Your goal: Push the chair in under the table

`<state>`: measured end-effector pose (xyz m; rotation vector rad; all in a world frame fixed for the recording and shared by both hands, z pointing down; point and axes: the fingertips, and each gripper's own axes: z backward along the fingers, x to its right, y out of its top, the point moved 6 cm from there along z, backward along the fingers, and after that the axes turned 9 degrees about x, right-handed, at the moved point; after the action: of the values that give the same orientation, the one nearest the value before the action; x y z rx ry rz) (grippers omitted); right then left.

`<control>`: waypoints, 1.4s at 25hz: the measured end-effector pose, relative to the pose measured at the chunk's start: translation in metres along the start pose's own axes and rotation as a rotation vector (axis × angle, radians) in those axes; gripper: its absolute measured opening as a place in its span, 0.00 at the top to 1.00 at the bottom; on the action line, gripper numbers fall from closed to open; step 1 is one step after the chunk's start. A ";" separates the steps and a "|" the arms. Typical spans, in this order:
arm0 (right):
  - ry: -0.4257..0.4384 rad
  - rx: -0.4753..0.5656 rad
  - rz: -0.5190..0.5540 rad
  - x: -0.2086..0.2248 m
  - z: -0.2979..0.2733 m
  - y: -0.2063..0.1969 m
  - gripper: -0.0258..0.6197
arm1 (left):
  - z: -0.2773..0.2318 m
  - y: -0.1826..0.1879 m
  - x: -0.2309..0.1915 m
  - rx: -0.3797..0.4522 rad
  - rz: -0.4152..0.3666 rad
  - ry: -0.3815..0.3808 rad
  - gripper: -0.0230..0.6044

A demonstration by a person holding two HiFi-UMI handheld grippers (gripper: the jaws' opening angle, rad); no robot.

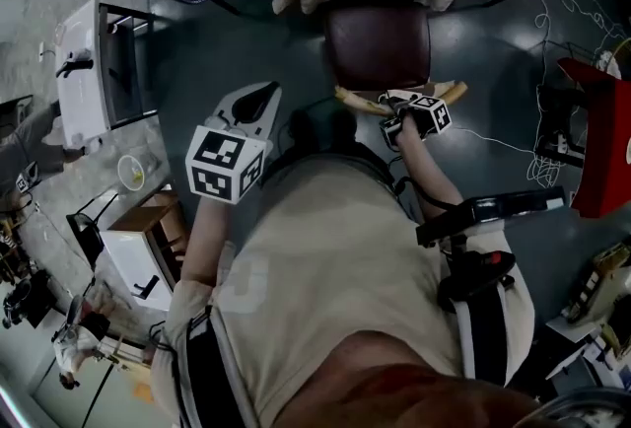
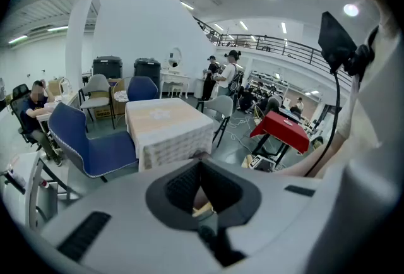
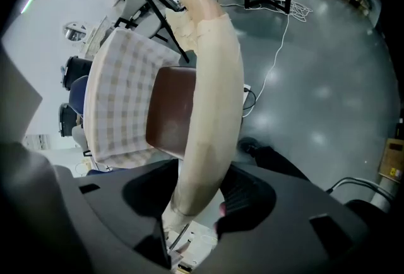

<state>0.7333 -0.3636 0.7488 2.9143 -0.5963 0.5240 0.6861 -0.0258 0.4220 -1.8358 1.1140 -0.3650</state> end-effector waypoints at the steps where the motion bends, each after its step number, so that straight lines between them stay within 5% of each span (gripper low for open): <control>1: 0.002 0.006 -0.010 -0.001 0.000 0.001 0.64 | 0.001 0.000 0.000 0.002 0.003 0.000 0.95; 35: -0.075 0.046 -0.016 -0.004 -0.014 -0.001 0.67 | 0.010 0.000 0.002 0.018 0.060 0.013 0.95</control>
<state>0.7262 -0.3587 0.7603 2.9911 -0.5763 0.4345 0.6938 -0.0216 0.4165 -1.7823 1.1687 -0.3517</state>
